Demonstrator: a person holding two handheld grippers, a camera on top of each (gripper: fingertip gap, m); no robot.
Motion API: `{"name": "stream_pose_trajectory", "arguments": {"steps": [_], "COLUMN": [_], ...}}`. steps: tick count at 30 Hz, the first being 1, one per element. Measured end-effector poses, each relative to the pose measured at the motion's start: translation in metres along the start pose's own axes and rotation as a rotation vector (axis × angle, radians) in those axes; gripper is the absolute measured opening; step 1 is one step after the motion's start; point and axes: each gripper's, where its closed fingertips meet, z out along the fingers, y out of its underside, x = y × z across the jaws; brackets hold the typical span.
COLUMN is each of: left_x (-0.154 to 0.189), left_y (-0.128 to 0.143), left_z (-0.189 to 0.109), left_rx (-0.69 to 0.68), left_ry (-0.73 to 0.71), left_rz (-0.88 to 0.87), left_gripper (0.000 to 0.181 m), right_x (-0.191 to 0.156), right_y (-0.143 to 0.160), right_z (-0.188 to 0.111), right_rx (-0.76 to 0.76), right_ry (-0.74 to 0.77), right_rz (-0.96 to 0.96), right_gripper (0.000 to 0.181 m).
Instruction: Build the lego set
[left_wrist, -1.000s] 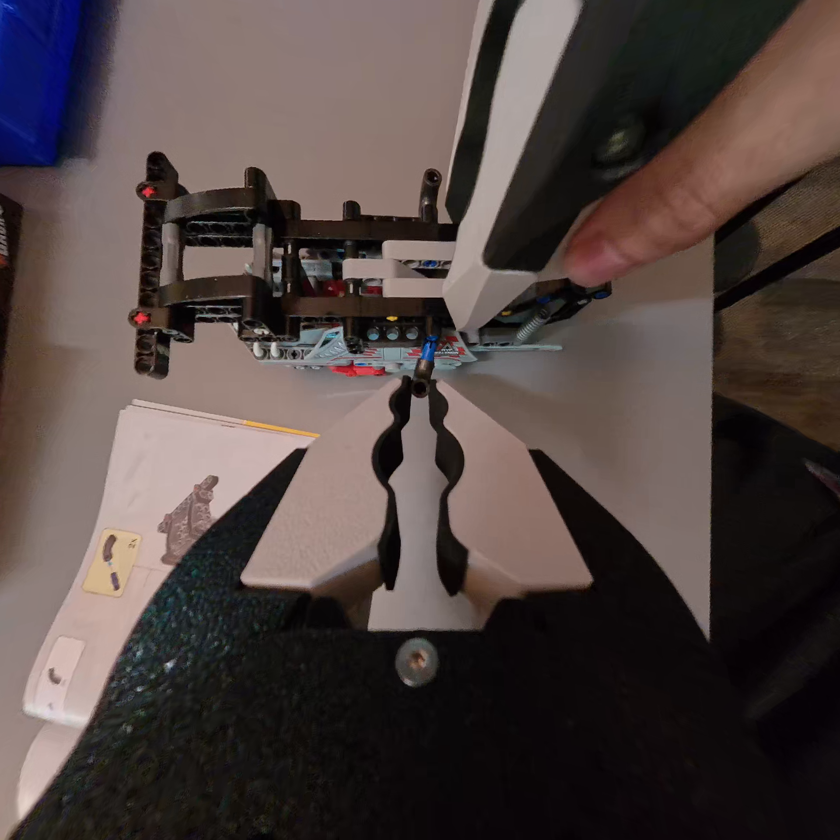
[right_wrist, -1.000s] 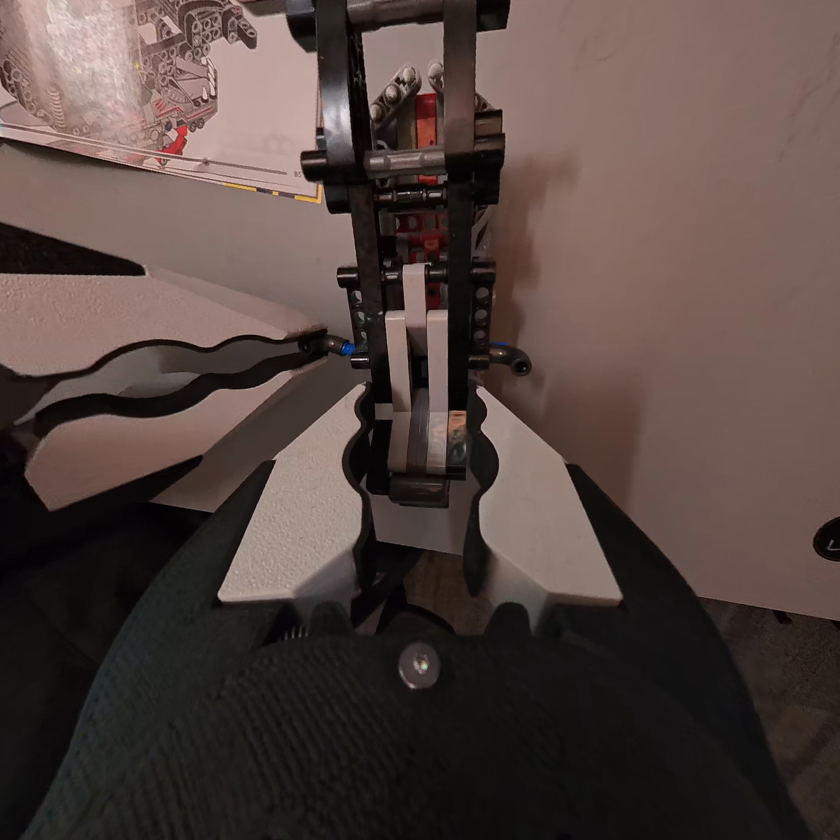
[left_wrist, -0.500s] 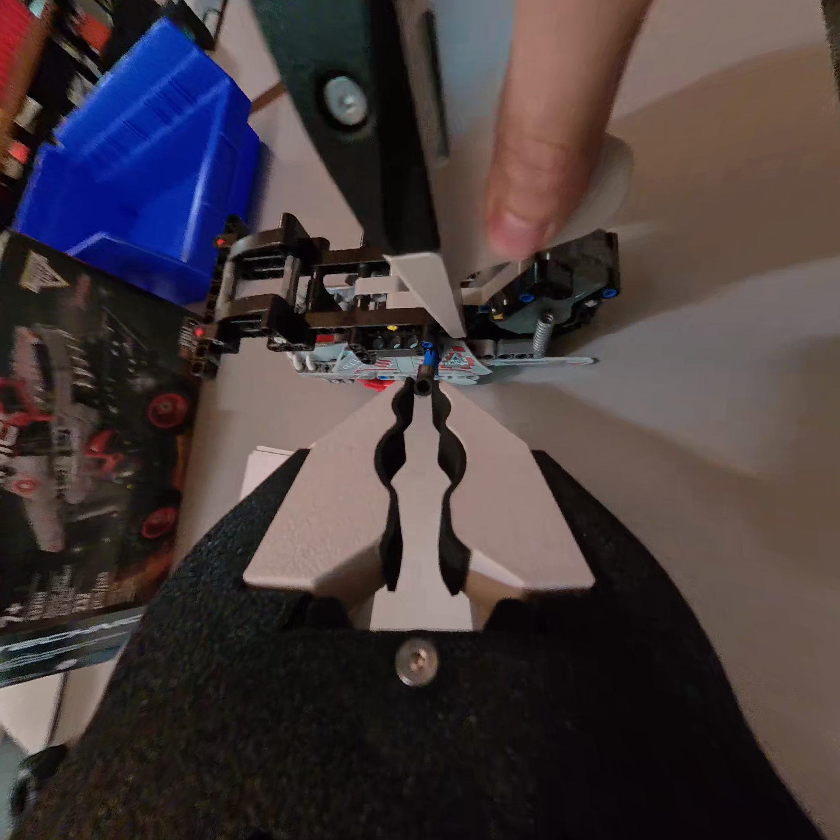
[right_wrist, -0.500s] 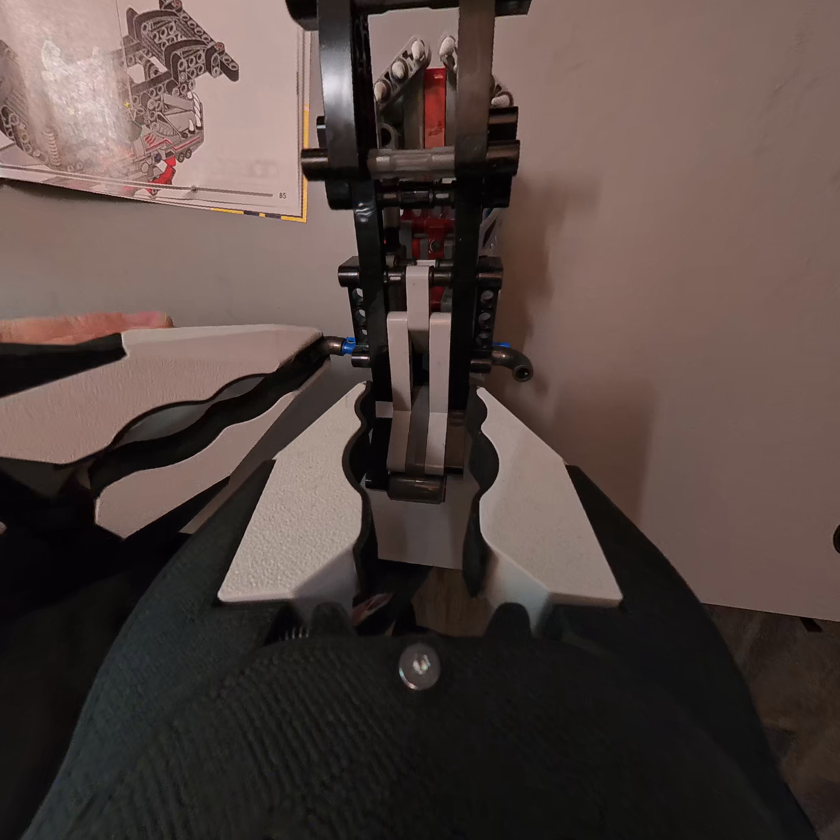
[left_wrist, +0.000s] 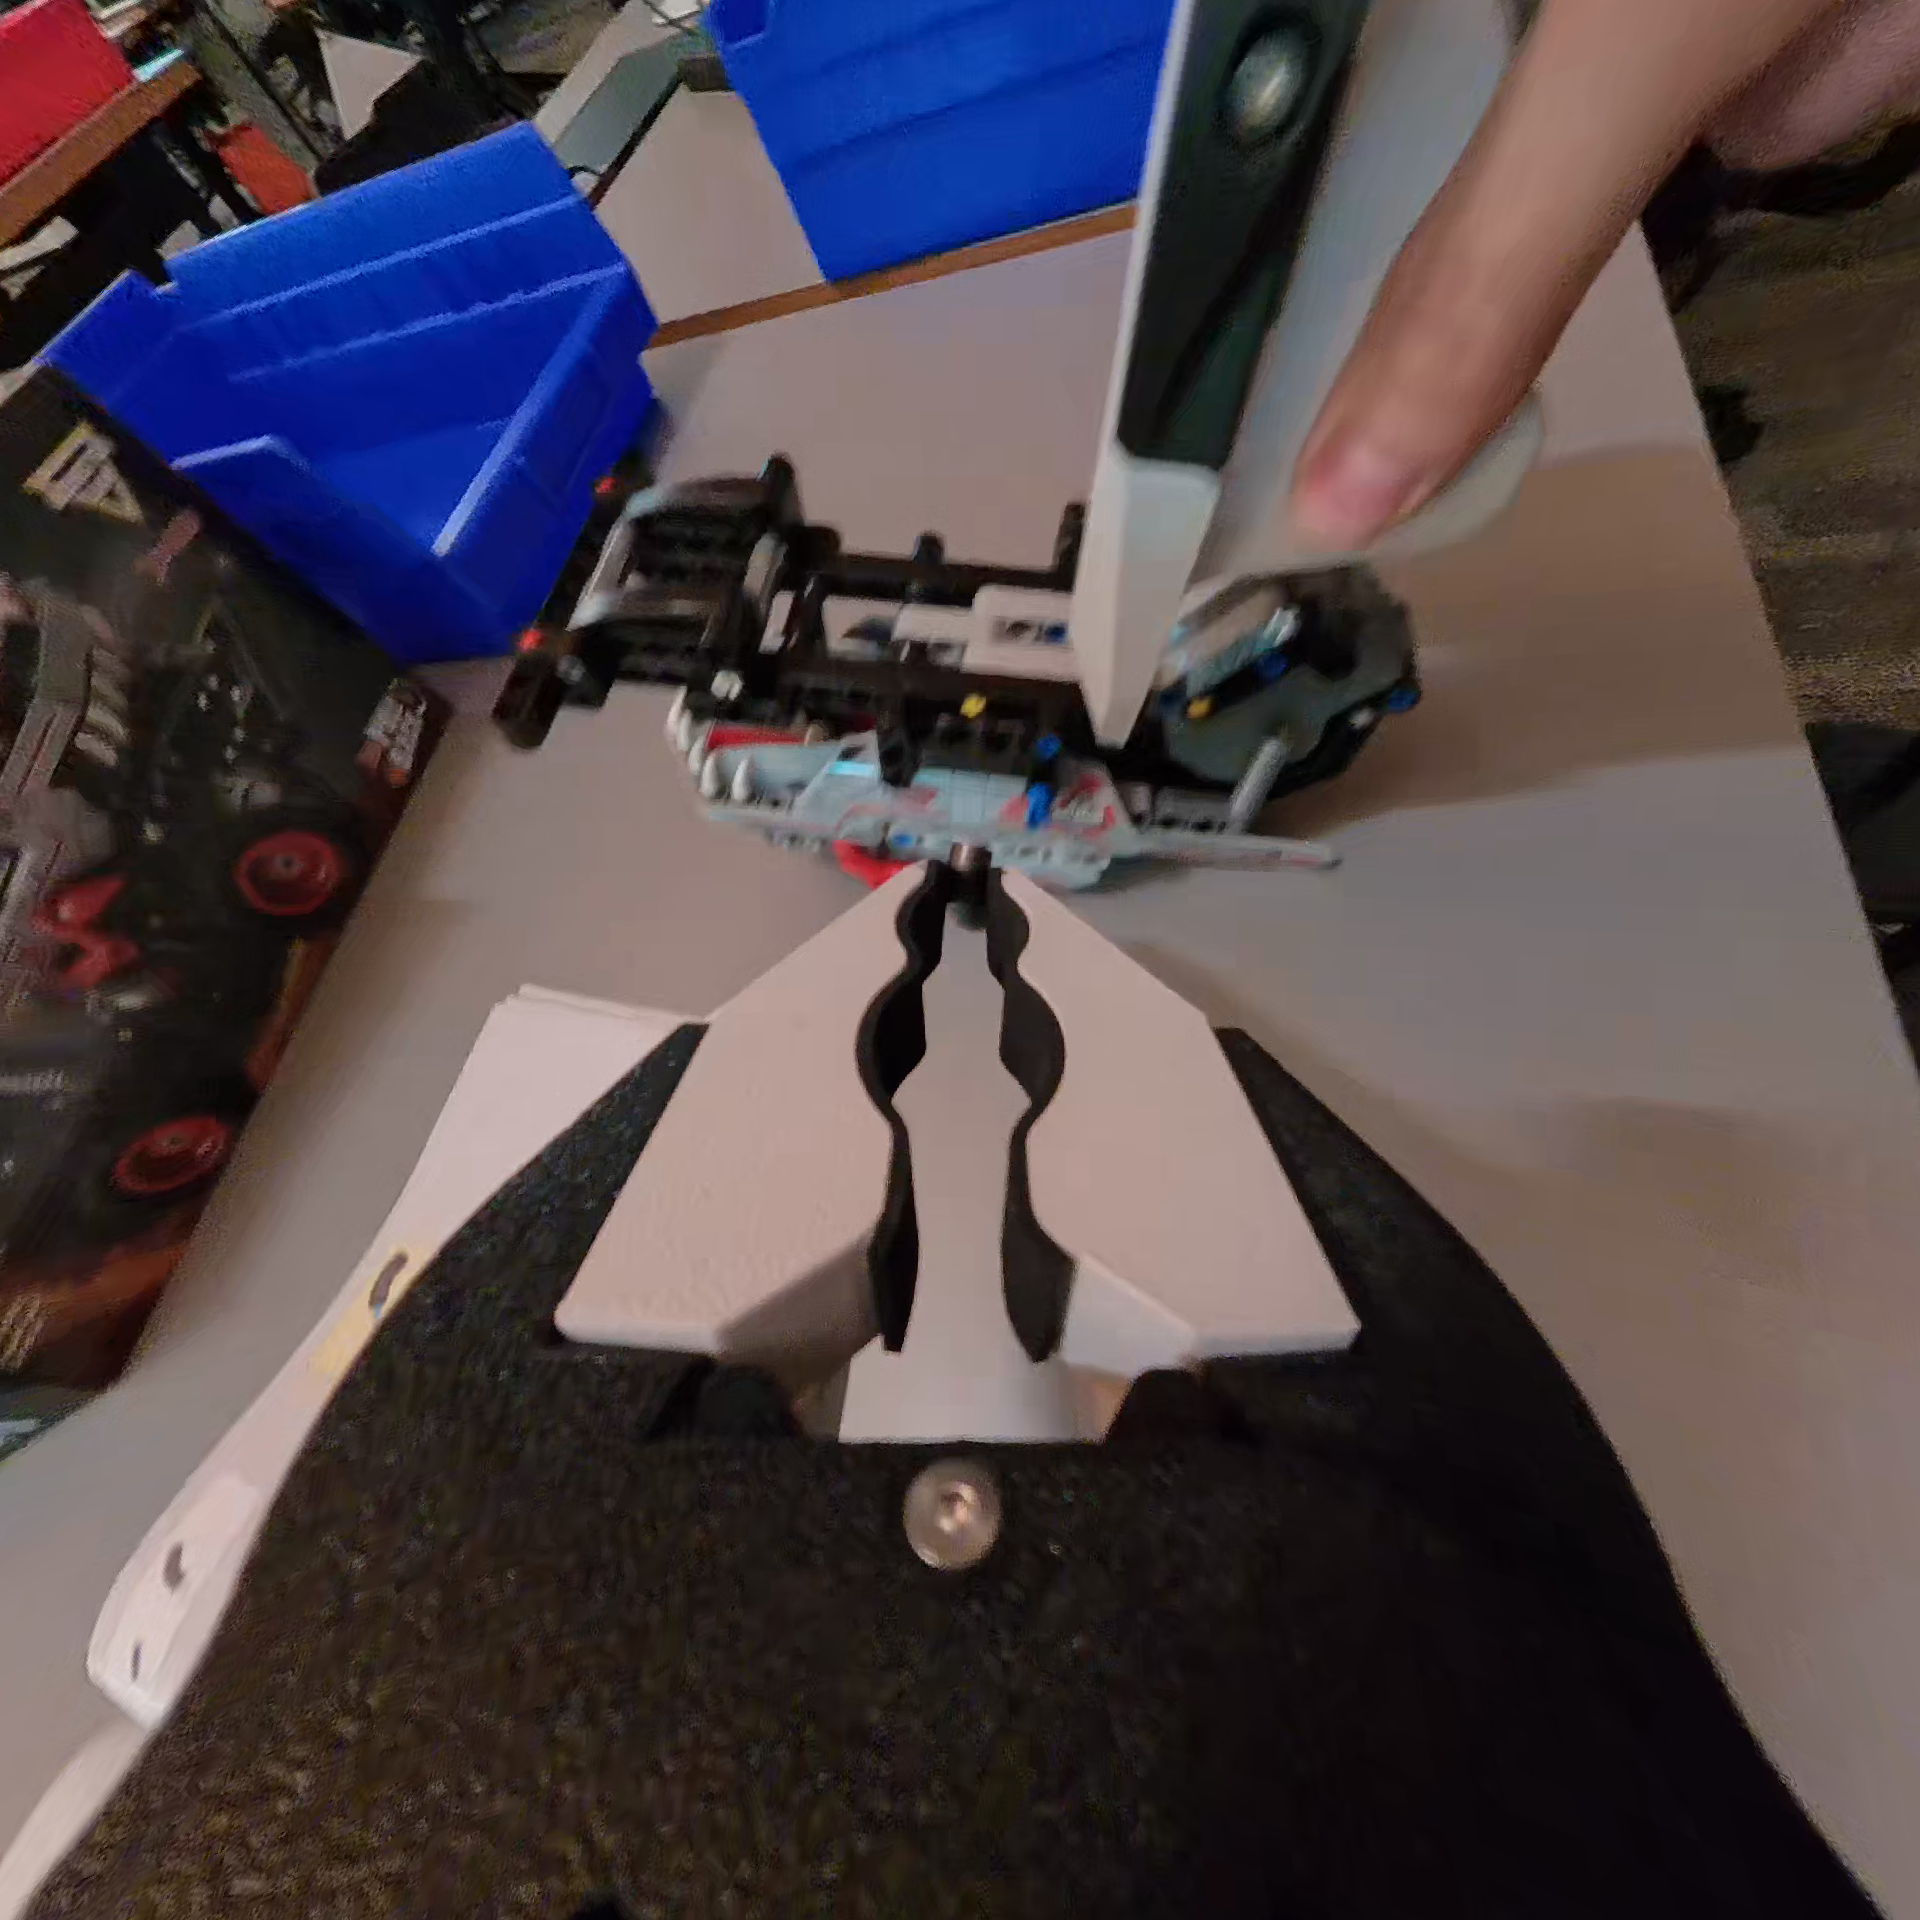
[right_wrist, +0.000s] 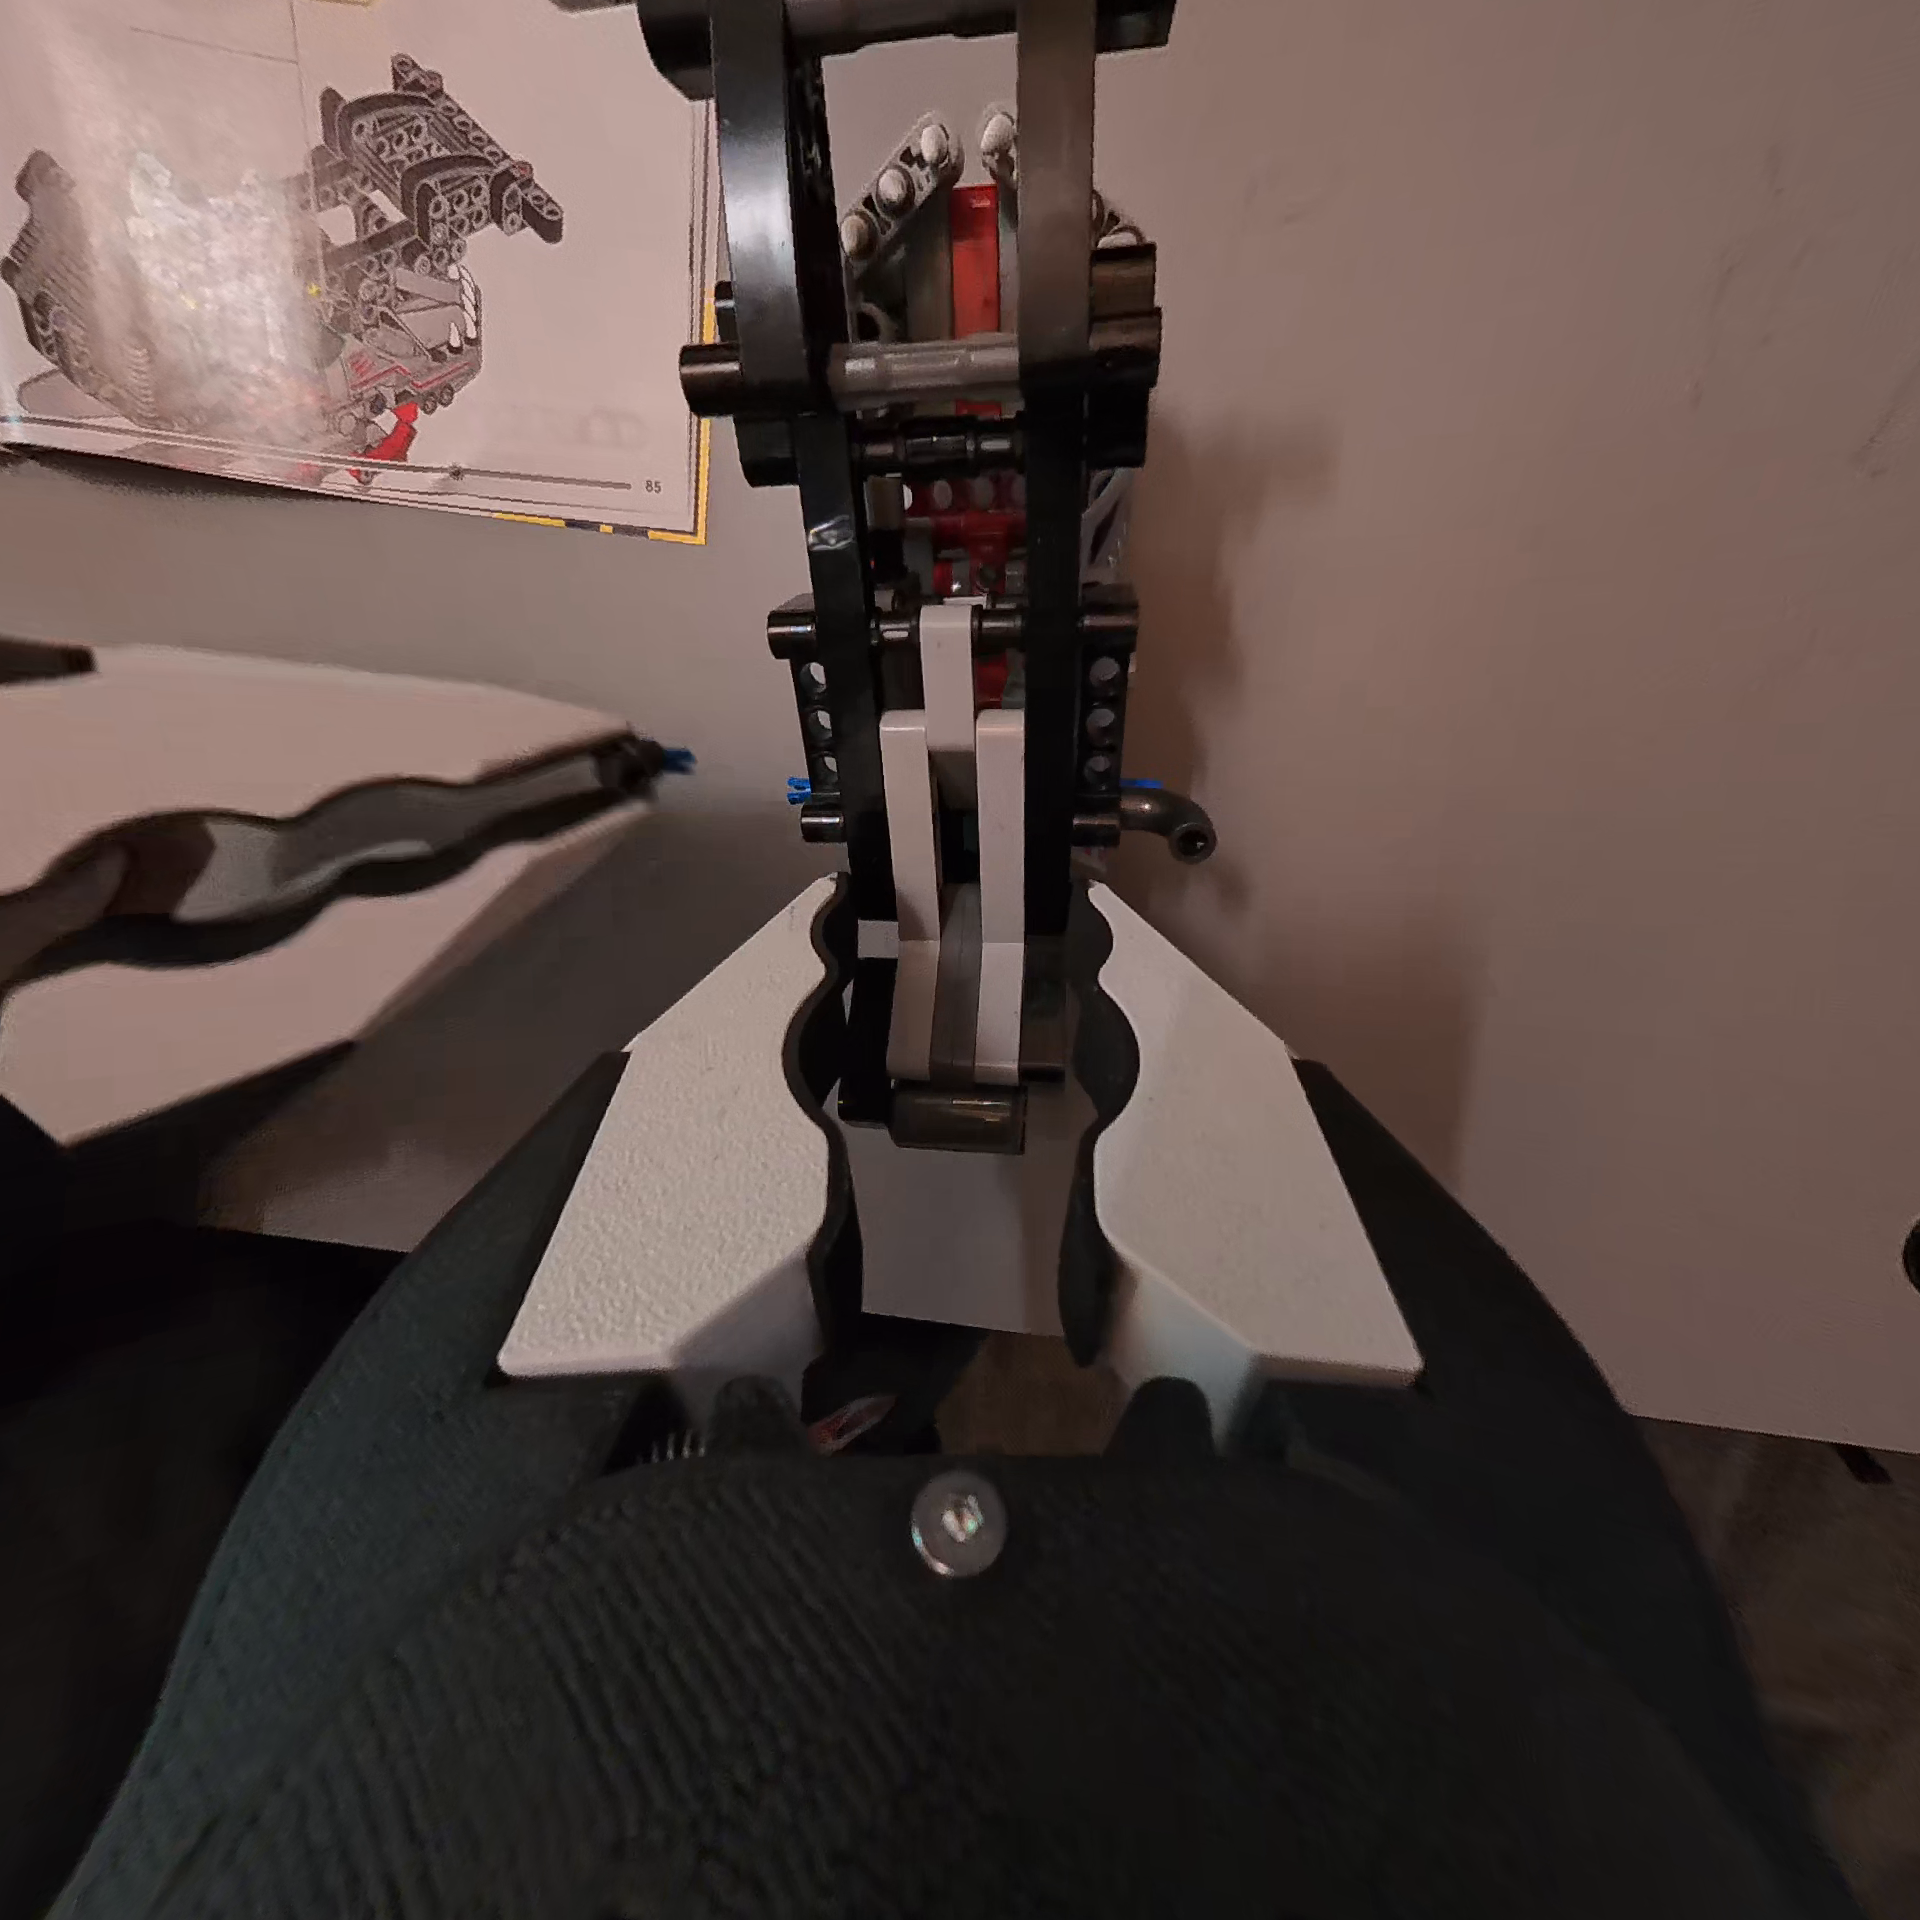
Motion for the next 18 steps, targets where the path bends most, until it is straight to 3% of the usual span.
{"name": "stream_pose_trajectory", "arguments": {"steps": [1,5,8,12,15,16,18], "left_x": [0.001,0.027,0.028,0.023,0.023,0.021,0.018], "left_y": [0.008,0.055,0.063,0.042,0.024,0.019,0.008], "left_z": [-0.004,-0.015,-0.023,-0.033,-0.042,-0.045,-0.052], "left_rx": [0.004,-0.068,-0.048,0.087,0.178,0.212,0.287], "left_ry": [0.030,0.257,0.315,0.344,0.385,0.385,0.394], "left_rz": [0.006,0.162,0.126,0.024,-0.088,-0.123,-0.195], "left_gripper": [0.005,0.005,0.005,0.005,0.005,0.005,0.005], "right_x": [0.000,-0.002,-0.003,-0.010,-0.013,-0.018,-0.045], "right_y": [0.000,0.001,0.002,0.000,-0.005,-0.007,-0.004], "right_z": [0.000,0.000,-0.001,-0.006,-0.030,-0.042,-0.066], "right_rx": [0.006,0.010,0.023,0.097,0.250,0.332,0.517], "right_ry": [0.004,0.016,0.014,-0.039,-0.030,-0.034,-0.119], "right_rz": [-0.005,-0.024,-0.033,-0.053,-0.108,-0.149,-0.281], "right_gripper": [0.040,0.040,0.040,0.053,0.059,0.057,0.037]}}
